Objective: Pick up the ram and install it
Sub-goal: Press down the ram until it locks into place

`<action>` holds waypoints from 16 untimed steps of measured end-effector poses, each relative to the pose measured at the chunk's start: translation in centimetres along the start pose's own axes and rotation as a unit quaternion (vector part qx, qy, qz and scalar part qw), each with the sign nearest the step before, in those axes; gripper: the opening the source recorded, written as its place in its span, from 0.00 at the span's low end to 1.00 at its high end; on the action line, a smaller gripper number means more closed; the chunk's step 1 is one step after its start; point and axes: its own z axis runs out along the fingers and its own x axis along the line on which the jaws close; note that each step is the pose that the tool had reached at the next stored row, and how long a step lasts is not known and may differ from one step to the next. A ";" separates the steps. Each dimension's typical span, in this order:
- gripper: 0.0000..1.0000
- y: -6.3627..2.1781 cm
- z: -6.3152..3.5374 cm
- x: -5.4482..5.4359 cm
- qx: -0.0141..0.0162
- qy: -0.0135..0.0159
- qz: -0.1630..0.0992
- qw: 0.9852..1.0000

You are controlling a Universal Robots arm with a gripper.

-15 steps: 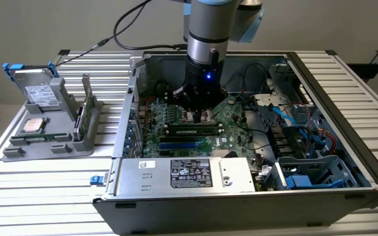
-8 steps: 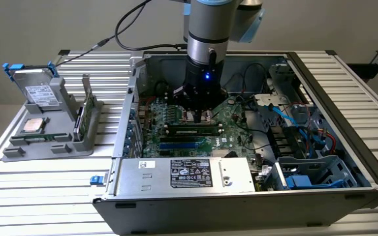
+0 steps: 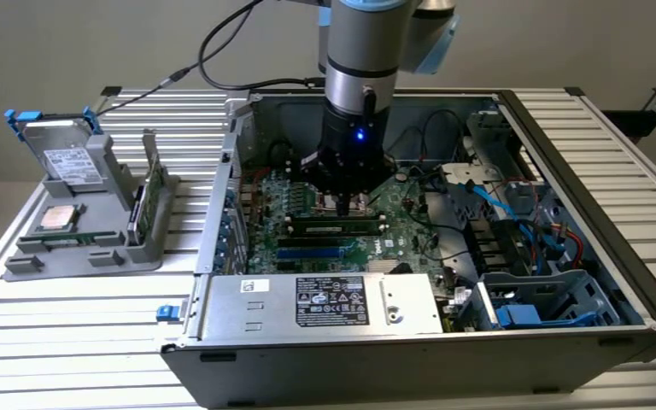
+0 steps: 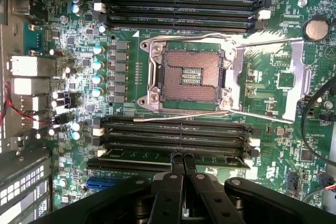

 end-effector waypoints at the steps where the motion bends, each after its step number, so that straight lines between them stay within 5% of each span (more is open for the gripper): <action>1: 0.10 -0.07 -0.03 0.0 -0.001 0.000 0.000 1.000; 8: 0.10 -0.51 -0.33 0.0 -0.006 0.000 0.000 1.000; 16: 0.10 -0.89 -0.43 0.1 -0.008 0.000 0.000 1.000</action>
